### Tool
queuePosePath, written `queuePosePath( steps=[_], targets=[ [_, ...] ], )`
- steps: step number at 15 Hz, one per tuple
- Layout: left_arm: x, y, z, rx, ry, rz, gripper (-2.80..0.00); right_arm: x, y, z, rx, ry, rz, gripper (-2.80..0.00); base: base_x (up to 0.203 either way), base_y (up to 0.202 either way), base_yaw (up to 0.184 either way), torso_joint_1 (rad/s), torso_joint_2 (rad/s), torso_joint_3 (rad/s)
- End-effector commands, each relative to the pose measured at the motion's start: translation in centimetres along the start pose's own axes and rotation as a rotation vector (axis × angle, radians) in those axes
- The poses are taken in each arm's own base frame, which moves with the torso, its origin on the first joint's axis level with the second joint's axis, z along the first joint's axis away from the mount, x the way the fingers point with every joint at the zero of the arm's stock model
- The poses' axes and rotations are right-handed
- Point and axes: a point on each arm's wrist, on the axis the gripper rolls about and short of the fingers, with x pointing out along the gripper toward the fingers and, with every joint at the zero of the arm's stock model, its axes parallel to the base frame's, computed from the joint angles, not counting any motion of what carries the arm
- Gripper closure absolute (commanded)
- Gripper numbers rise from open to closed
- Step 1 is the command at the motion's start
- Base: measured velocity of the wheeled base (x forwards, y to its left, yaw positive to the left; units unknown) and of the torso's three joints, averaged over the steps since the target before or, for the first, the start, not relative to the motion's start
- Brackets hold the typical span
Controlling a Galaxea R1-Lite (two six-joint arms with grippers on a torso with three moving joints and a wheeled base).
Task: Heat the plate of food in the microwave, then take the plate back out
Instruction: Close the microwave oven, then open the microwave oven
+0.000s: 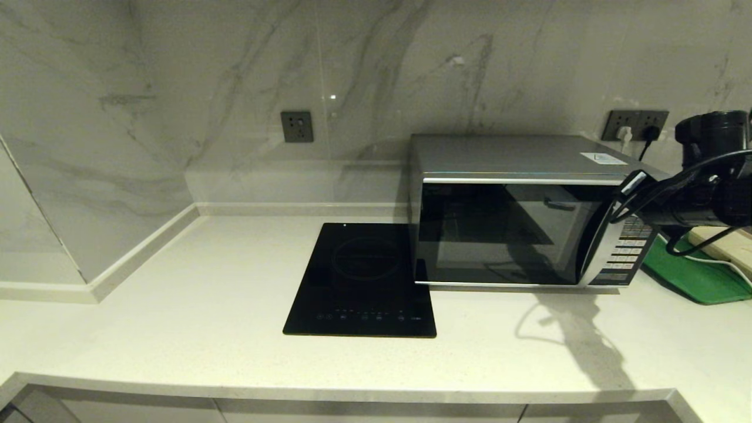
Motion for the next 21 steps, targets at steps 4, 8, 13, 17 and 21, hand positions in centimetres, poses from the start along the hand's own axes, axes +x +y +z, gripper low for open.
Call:
queuePosePath(
  steps=[4,8,13,17,21],
  targets=[
    [0.0,0.0,0.0,0.000,-0.002,0.001,0.00,-8.7,-3.8,2.1,0.094,-0.047,0.023,0.00,0.000,0.000,0.000,0.000,0.00,0.000],
    [0.0,0.0,0.0,0.000,-0.002,0.001,0.00,-5.8,-12.6,2.9,0.354,0.110,-0.101,0.00,0.000,0.000,0.000,0.000,0.00,0.000],
    [0.0,0.0,0.0,0.000,-0.001,0.001,0.00,3.2,-22.2,-1.0,0.538,0.370,-0.281,0.00,0.000,0.000,0.000,0.000,0.00,0.000],
    [0.0,0.0,0.0,0.000,-0.002,0.001,0.00,7.8,-25.5,-2.9,0.603,0.486,-0.139,0.00,0.000,0.000,0.000,0.000,0.00,0.000],
    [0.0,0.0,0.0,0.000,-0.002,0.001,0.00,9.0,-27.1,-4.2,0.539,0.625,0.133,0.00,0.000,0.000,0.000,0.000,0.00,0.000]
  ],
)
